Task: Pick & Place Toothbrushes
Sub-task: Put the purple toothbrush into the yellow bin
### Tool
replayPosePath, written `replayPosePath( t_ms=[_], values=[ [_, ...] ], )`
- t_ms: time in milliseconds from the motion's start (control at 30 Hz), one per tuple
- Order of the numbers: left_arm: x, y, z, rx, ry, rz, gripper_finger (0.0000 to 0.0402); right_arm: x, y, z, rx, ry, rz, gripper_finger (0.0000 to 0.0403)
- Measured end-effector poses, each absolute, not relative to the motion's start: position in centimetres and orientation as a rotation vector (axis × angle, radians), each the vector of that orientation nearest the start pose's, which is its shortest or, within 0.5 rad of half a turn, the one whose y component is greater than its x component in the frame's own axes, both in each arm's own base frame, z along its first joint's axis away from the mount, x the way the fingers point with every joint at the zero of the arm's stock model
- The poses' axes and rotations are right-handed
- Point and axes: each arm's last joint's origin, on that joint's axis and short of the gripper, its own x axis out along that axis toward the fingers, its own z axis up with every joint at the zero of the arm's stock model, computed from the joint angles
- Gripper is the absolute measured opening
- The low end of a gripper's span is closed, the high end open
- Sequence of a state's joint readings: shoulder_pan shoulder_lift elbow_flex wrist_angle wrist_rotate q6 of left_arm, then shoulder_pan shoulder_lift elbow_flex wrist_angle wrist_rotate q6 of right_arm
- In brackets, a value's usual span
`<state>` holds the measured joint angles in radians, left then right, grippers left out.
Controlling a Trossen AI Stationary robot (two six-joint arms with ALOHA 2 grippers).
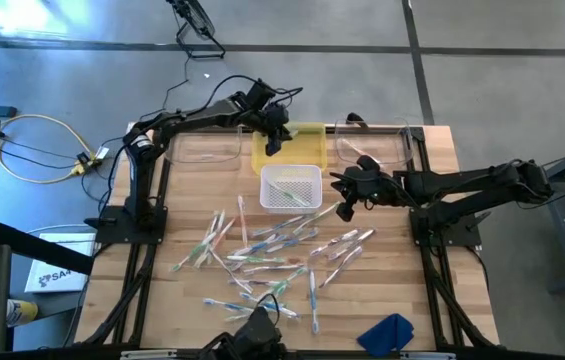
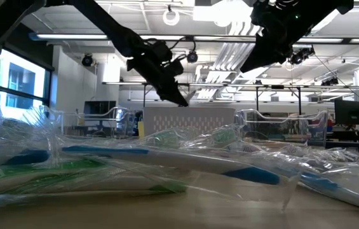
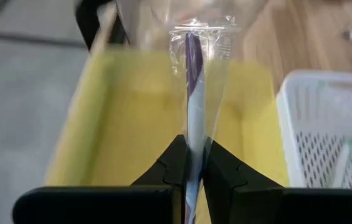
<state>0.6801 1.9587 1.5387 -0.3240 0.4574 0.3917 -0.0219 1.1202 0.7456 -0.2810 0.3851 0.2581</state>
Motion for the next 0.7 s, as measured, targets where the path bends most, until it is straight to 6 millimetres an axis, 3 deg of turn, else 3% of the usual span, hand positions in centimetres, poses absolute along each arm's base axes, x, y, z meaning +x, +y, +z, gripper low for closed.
replayPosePath(
  t_ms=[533,700],
  values=[
    [35.12,26.13,23.19,-0.026,0.699,0.097,0.0022,22.97,-1.60,24.97,0.126,0.593,-0.474,0.0002],
    [35.25,26.20,23.00,0.002,0.712,0.122,0.0051,22.97,-1.60,24.97,0.126,0.593,-0.473,0.0002]
  ],
)
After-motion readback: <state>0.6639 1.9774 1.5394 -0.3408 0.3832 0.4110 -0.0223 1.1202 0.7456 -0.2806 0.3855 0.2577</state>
